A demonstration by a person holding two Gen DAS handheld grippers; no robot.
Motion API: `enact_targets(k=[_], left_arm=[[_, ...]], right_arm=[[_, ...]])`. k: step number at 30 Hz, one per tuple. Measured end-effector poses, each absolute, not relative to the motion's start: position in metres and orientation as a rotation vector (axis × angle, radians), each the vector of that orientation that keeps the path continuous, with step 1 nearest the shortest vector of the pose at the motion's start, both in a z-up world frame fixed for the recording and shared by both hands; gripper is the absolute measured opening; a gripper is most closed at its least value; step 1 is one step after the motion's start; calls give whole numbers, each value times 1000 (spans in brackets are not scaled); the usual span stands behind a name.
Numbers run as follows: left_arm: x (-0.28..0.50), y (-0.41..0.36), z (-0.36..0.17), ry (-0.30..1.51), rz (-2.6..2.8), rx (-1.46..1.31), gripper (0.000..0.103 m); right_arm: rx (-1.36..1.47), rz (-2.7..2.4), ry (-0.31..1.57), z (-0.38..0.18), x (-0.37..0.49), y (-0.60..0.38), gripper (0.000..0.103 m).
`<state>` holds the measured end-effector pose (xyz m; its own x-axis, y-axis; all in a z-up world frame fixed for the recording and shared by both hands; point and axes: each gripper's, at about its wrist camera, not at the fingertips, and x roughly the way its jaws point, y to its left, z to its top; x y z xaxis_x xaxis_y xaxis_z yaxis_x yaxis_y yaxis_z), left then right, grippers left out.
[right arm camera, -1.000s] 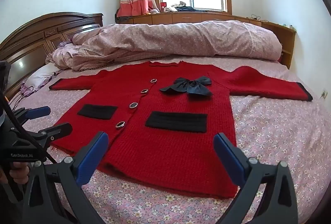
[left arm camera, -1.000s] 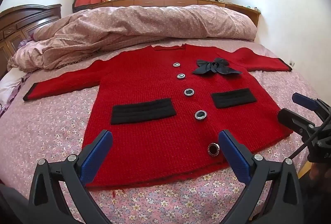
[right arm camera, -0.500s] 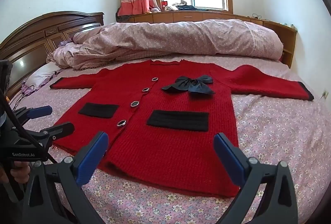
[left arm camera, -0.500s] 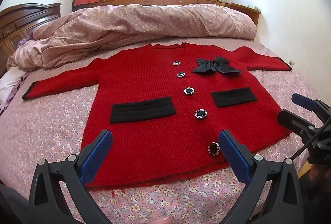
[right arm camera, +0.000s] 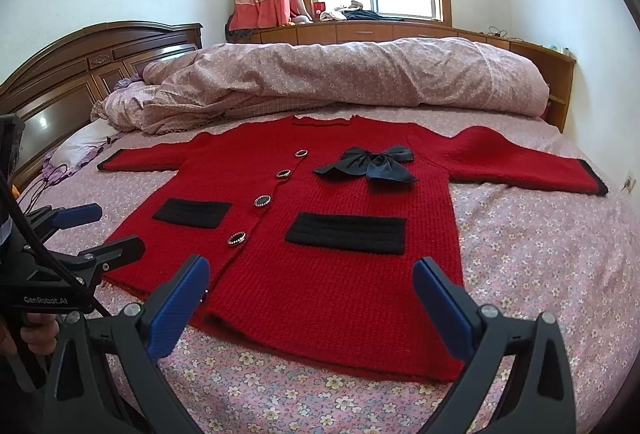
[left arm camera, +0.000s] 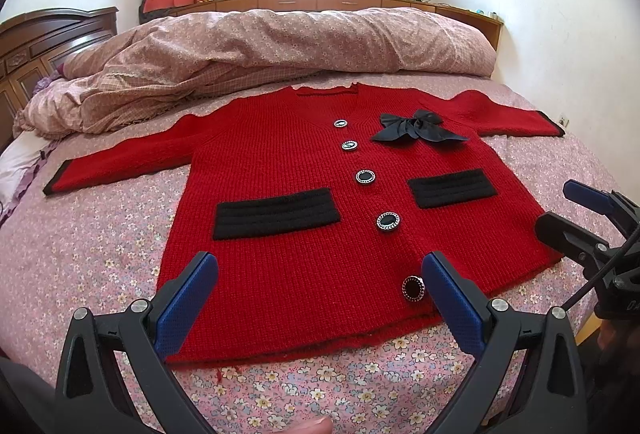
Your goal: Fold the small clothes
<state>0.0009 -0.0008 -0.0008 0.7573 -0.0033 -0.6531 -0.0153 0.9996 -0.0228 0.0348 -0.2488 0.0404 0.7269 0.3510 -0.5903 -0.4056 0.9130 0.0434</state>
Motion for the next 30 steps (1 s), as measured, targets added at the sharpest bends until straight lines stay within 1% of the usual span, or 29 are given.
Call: enact_targets(k=[30], left_arm=[[2, -1, -3, 714, 5, -29, 99]], right_arm=[[-88, 423, 635, 41, 35, -249, 103]])
